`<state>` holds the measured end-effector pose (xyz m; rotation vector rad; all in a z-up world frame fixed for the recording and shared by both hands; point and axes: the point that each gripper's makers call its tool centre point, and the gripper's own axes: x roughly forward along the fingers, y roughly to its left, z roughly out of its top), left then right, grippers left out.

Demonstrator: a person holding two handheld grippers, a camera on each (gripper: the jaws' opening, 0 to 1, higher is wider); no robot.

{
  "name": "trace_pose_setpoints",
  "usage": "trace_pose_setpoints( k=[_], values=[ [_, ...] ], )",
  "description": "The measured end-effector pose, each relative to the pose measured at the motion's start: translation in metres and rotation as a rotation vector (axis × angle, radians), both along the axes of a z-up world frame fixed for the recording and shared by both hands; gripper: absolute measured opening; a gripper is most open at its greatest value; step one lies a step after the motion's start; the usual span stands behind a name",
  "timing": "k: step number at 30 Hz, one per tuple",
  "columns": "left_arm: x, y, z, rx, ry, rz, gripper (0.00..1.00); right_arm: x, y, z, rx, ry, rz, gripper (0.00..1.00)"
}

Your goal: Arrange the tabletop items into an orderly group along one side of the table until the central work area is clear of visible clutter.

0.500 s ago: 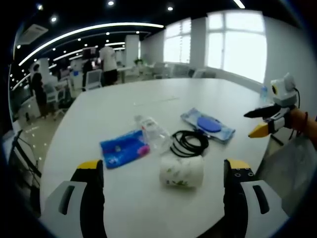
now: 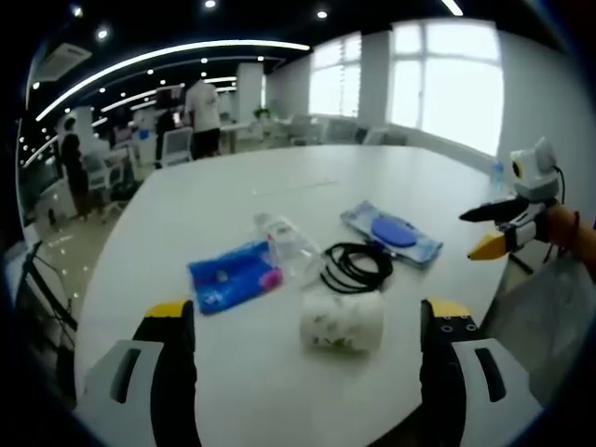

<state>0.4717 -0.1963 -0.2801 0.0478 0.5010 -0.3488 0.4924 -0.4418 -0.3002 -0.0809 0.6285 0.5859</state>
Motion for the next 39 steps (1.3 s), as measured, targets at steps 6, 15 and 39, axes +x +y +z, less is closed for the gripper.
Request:
trace_pose_setpoints(
  k=[6,15,39],
  values=[
    [-0.0005,-0.0004,-0.0011,-0.001,0.005,-0.002,0.97,-0.0011,0.0013,-0.0013,-0.002,0.006,0.009,0.98],
    [-0.0006,-0.0003,-0.001,-0.001,0.007,0.001,0.97,-0.0008,0.0019,-0.0008,-0.003,-0.001,0.014,0.98],
    [-0.0019,-0.0005,-0.0008,0.005,0.009,-0.008,0.97,-0.0032,0.0062,-0.0036,-0.033,-0.007,0.041,0.99]
  ],
)
